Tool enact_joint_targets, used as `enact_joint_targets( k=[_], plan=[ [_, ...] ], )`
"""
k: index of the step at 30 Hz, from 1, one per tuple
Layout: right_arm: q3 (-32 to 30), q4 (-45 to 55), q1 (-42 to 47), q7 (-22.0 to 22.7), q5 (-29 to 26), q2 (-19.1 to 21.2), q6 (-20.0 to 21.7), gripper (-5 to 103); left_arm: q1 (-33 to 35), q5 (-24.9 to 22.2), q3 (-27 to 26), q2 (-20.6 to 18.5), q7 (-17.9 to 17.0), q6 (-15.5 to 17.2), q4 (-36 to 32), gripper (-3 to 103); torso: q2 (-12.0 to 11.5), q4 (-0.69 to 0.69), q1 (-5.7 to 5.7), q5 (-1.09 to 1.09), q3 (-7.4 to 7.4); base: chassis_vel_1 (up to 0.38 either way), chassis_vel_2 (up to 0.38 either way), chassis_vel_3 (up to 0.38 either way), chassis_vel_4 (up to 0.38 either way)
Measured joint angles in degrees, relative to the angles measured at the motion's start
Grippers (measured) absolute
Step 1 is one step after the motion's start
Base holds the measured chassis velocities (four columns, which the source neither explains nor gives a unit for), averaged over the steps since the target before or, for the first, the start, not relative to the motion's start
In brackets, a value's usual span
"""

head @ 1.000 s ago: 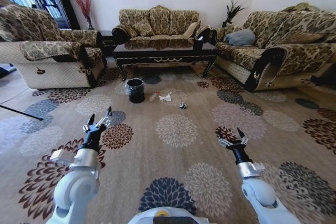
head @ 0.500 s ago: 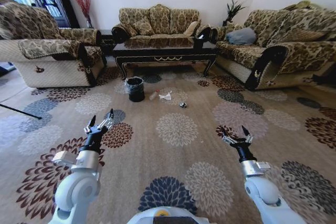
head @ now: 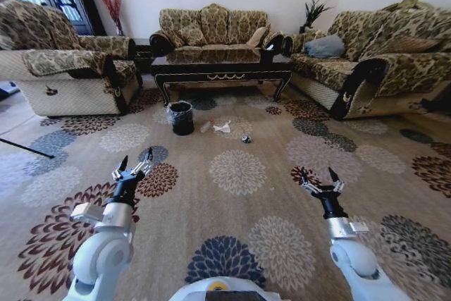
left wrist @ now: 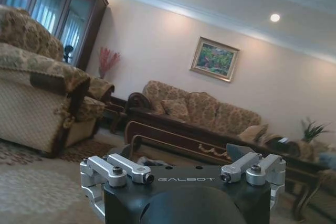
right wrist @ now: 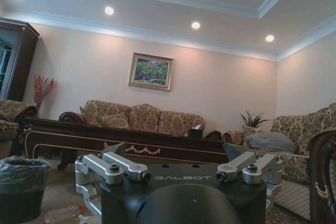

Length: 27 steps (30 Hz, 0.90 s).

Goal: Move to the front of the table and pick up the trash from the floor, then place it into the trash bin.

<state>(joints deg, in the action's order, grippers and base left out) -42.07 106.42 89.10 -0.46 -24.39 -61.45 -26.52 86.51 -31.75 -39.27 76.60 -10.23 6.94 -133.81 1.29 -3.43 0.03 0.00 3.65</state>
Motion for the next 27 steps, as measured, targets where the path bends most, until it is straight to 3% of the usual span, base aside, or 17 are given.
enact_joint_targets(
  k=[2, 3, 4, 19, 27],
  plan=[
    [-0.2, 0.1, 0.1, -0.1, 0.0, -0.1, -0.1, 100, 0.0, 2.8, 0.0, 0.2, 0.0, -0.6, 1.5, 100, -0.1, 0.0, 0.0, 0.0, -0.07, 0.0, 0.0, 0.0, 0.0],
    [-0.6, 0.2, 0.3, 0.0, 0.0, -0.1, 0.0, 100, 0.1, 8.1, -0.2, 0.4, 0.0, -1.6, 4.7, 100, -0.1, 0.0, 0.01, -0.01, -0.08, 0.0, 0.0, 0.0, 0.0],
    [-0.8, 0.2, 0.5, -0.2, 0.1, -0.2, 0.0, 100, 0.3, 10.1, -0.5, 0.4, 0.0, -1.9, 5.4, 100, 0.0, 0.0, 0.02, -0.02, -0.06, 0.0, 0.0, 0.0, 0.0],
    [-0.8, 0.0, 1.1, -2.0, 1.3, -0.6, -0.8, 100, 1.1, 12.2, -1.9, 0.2, 1.4, -3.1, 4.4, 100, 0.3, 0.0, 0.07, 0.0, 0.18, -0.005, 0.002, 0.003, -0.004],
    [-0.6, 0.0, 1.1, -2.2, 1.4, -0.6, -0.8, 100, 1.4, 12.2, -2.0, 0.2, 1.8, -3.3, 4.0, 100, 0.4, 0.02, 0.12, 0.0, 0.29, -0.146, 0.149, 0.157, -0.149]
  ],
)
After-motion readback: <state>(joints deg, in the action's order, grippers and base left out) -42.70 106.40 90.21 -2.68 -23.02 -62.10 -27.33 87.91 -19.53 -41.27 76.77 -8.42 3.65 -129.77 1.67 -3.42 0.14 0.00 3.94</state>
